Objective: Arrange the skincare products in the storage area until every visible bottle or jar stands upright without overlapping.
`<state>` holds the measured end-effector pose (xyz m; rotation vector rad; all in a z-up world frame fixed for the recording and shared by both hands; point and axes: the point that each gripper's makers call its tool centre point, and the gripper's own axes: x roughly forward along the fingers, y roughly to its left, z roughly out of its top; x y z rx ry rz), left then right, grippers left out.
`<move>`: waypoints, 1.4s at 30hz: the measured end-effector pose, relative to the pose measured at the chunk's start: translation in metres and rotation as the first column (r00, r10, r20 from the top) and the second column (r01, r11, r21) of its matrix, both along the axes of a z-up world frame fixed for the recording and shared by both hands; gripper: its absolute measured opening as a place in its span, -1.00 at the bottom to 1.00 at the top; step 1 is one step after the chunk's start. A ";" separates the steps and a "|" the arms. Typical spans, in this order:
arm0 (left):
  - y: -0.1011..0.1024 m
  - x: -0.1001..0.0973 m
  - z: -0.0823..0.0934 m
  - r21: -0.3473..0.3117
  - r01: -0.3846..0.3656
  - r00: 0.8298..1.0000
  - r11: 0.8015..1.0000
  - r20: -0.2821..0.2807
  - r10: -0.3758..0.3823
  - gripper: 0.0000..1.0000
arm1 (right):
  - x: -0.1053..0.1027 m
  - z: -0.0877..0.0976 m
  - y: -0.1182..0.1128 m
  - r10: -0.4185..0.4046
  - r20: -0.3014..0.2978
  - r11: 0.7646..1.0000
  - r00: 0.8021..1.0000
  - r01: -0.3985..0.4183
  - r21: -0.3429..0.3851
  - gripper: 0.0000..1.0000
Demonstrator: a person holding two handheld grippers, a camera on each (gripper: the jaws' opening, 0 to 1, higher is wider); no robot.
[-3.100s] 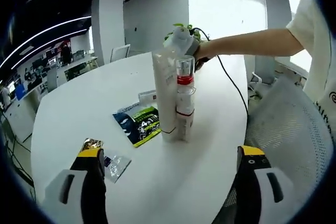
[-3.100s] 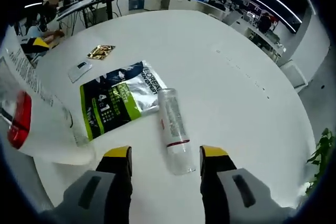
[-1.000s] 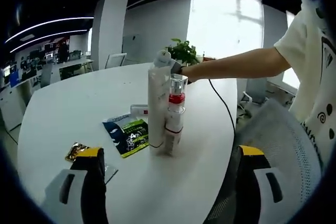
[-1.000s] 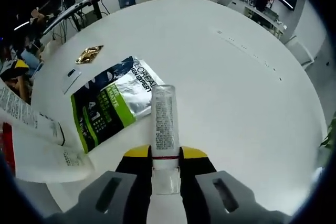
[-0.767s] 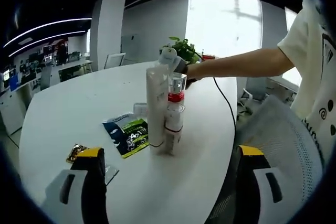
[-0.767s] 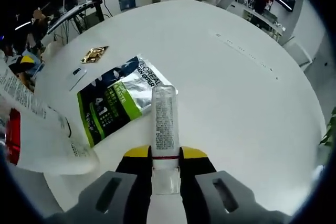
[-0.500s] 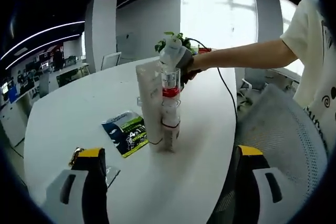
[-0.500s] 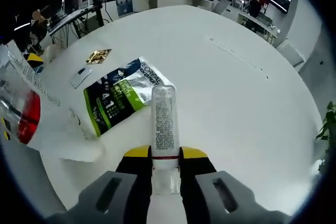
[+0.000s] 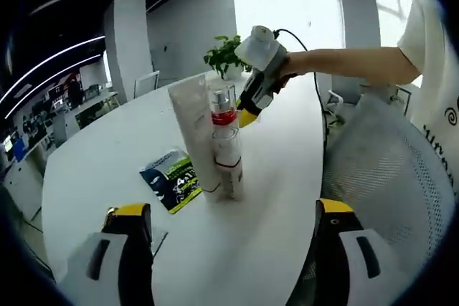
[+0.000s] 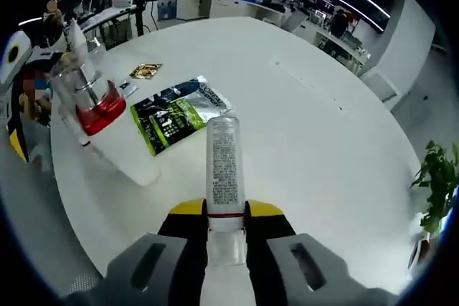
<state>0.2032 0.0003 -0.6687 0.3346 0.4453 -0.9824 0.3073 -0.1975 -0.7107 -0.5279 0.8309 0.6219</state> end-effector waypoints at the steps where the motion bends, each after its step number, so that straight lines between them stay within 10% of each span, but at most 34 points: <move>1: 0.000 0.000 0.000 -0.002 0.002 1.000 1.000 0.001 -0.002 0.73 | -0.002 0.001 -0.002 -0.006 0.004 1.000 1.000 0.006 0.008 -0.62; 42: -0.023 -0.022 0.001 0.053 0.121 0.991 0.991 0.044 -0.123 0.33 | -0.120 0.003 0.046 0.115 -0.050 0.993 0.992 -0.115 -0.002 -0.62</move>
